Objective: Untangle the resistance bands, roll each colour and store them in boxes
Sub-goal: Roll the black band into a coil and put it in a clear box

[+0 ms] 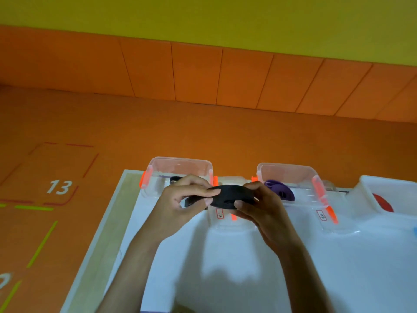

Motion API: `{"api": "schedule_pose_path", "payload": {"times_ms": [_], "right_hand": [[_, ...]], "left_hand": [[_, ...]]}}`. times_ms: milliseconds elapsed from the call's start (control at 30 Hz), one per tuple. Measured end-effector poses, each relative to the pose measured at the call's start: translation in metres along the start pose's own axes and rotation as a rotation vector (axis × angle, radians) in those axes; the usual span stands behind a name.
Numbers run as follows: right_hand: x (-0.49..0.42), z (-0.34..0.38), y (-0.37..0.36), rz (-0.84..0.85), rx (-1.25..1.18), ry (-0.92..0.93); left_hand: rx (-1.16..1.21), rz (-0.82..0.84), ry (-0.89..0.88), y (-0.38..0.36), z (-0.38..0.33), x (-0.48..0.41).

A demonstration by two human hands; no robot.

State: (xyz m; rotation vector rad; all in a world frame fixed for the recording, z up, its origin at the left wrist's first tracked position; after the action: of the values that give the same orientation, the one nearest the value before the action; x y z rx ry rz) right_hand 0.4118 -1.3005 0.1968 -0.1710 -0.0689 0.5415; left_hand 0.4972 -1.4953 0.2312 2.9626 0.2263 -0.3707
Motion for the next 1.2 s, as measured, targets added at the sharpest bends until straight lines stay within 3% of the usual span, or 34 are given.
{"api": "schedule_pose_path", "payload": {"times_ms": [100, 233, 367, 633, 933, 1067, 1200], "right_hand": [[0.016, 0.007, 0.014, 0.033, 0.061, -0.011], [0.035, 0.015, 0.032, 0.054, 0.384, 0.017], [0.054, 0.022, 0.038, 0.106, 0.500, 0.060], [0.088, 0.022, 0.049, 0.078, 0.097, 0.014], [0.128, 0.008, 0.033, 0.281, 0.098, -0.005], [0.138, -0.004, 0.027, 0.198, 0.035, -0.021], [0.140, -0.014, 0.021, 0.157, -0.107, -0.096]], "left_hand": [[-0.032, -0.016, 0.004, -0.019, -0.006, 0.004], [-0.077, -0.051, 0.050, -0.039, -0.014, 0.015], [-0.098, -0.073, 0.101, -0.067, -0.015, 0.028], [-0.121, -0.085, 0.033, -0.092, -0.034, 0.059], [-0.173, -0.274, 0.154, -0.088, -0.043, 0.119], [-0.182, -0.337, 0.221, -0.085, -0.035, 0.142], [-0.061, -0.252, 0.213, -0.080, -0.039, 0.152]]}}
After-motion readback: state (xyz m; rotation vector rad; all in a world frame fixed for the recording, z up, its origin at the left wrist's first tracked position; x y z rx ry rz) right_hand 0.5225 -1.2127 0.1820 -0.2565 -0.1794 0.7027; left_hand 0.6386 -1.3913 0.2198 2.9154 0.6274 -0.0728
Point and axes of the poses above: each hand's wrist, its own x-axis away from the middle knuckle, its own y-axis out of the back of the hand, z = x × y, the point moved 7 cm from there along -x, towards the middle knuckle, and after that the axes turned 2 degrees about y, right-handed, at the moved point
